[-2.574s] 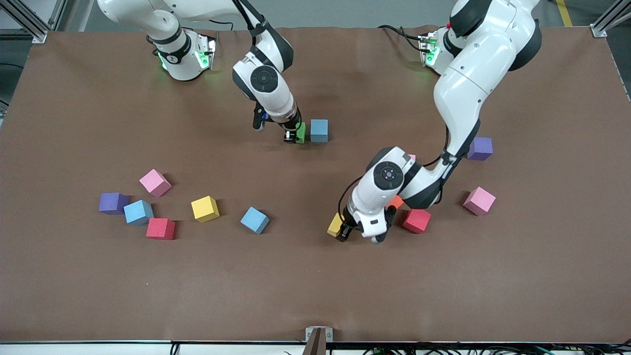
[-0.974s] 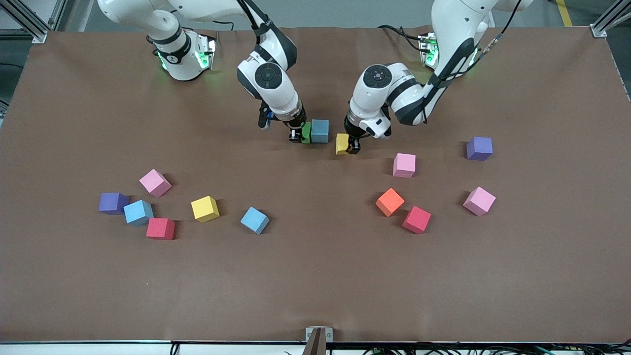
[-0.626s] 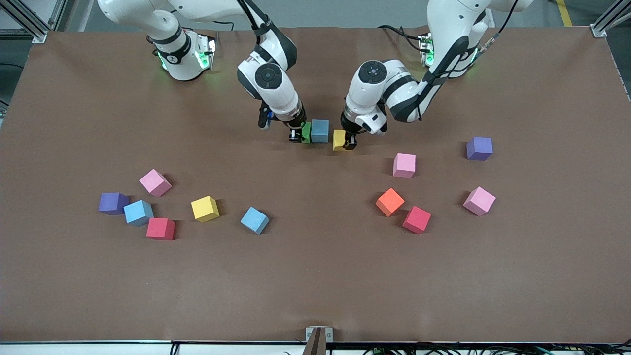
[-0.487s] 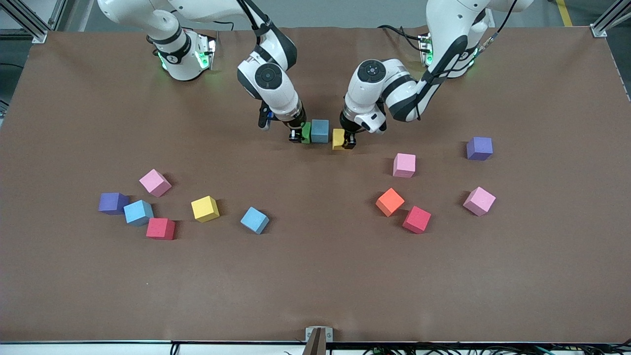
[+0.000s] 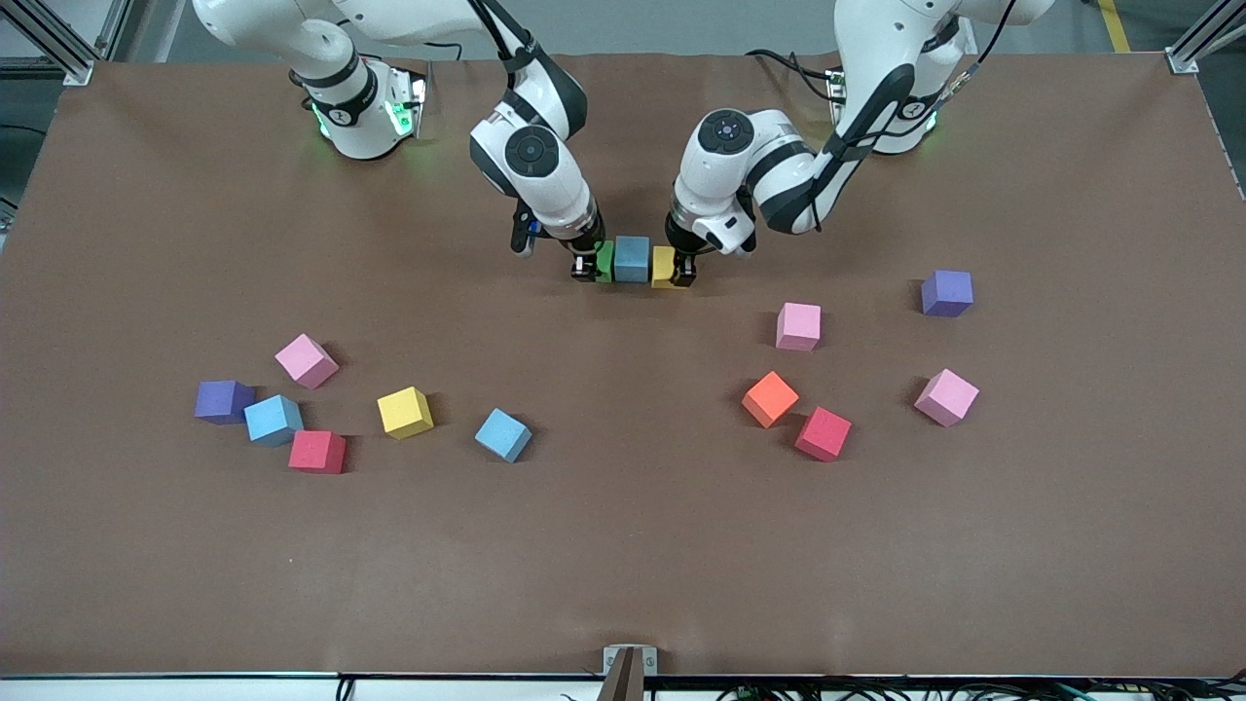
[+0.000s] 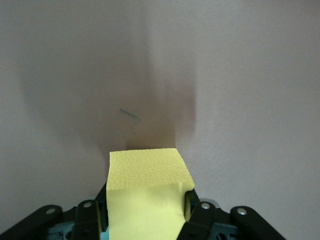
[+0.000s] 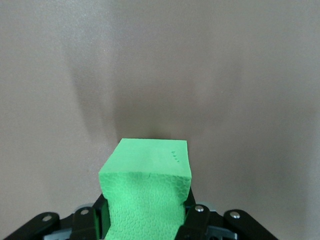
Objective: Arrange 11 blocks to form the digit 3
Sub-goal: 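Carry the yellow block with the left gripper and set it beside the blue block, then open the right gripper off the green block and lift away, then release the yellow block with the left gripper while the right gripper reaches blue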
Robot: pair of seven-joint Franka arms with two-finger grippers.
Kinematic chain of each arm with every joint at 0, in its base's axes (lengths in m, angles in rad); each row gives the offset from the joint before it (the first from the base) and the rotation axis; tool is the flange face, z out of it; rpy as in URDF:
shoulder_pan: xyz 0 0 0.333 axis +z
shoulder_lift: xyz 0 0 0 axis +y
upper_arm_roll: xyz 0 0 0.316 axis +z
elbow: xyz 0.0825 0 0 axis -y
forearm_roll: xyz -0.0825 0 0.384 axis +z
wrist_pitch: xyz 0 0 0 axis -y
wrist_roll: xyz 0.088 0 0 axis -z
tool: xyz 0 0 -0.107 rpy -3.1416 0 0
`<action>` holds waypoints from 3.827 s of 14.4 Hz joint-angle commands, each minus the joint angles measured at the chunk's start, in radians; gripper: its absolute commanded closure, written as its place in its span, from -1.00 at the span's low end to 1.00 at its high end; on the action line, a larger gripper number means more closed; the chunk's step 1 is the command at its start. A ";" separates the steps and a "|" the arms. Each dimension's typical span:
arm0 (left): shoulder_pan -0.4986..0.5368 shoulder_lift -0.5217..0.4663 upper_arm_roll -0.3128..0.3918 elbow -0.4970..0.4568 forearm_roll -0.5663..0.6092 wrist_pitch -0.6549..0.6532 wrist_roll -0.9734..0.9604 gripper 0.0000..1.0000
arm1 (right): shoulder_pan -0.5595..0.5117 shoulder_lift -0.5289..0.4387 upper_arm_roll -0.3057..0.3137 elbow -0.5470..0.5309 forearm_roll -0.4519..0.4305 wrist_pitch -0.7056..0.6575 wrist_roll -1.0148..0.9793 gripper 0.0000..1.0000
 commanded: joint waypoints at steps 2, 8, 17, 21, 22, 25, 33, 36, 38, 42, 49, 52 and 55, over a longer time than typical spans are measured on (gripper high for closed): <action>-0.021 -0.023 0.003 -0.041 -0.005 0.011 -0.072 0.66 | 0.005 -0.004 -0.002 0.008 -0.007 -0.045 0.029 -1.00; -0.035 -0.020 0.004 -0.034 -0.005 0.011 -0.086 0.66 | -0.001 -0.016 -0.001 0.021 -0.005 -0.056 0.024 -1.00; -0.041 -0.006 0.004 -0.019 -0.005 0.014 -0.087 0.66 | -0.021 -0.082 -0.001 0.022 -0.007 -0.217 0.017 -1.00; -0.055 0.007 0.006 -0.005 -0.007 0.014 -0.100 0.66 | -0.087 -0.110 -0.002 0.030 -0.008 -0.225 -0.025 -1.00; -0.055 0.010 0.006 -0.002 -0.007 0.016 -0.100 0.66 | -0.113 -0.113 -0.002 0.030 -0.008 -0.226 -0.067 -1.00; -0.057 0.014 0.006 -0.002 -0.007 0.017 -0.100 0.66 | -0.185 -0.113 -0.010 0.030 -0.008 -0.269 -0.225 -1.00; -0.055 0.024 0.009 0.019 -0.007 0.019 -0.121 0.66 | -0.297 -0.116 -0.016 0.034 -0.010 -0.289 -0.525 -1.00; -0.055 0.029 0.010 0.025 -0.007 0.019 -0.121 0.65 | -0.391 -0.118 -0.016 0.085 -0.013 -0.337 -0.711 -1.00; -0.055 0.029 0.010 0.027 -0.007 0.017 -0.121 0.66 | -0.448 -0.110 -0.016 0.128 -0.011 -0.355 -0.881 -1.00; -0.055 0.030 0.010 0.027 -0.007 0.017 -0.124 0.57 | -0.478 -0.052 -0.075 0.306 -0.016 -0.345 -0.962 -1.00; -0.051 0.030 0.009 0.033 -0.005 0.011 -0.121 -1.00 | -0.474 0.004 -0.100 0.361 -0.086 -0.190 -1.013 -1.00; -0.052 0.015 0.006 0.033 -0.004 -0.024 -0.121 -1.00 | -0.474 0.013 -0.099 0.390 -0.102 -0.183 -1.025 -1.00; -0.051 -0.037 -0.029 0.045 -0.005 -0.096 -0.132 -1.00 | -0.471 0.088 -0.100 0.503 -0.258 -0.240 -1.141 -1.00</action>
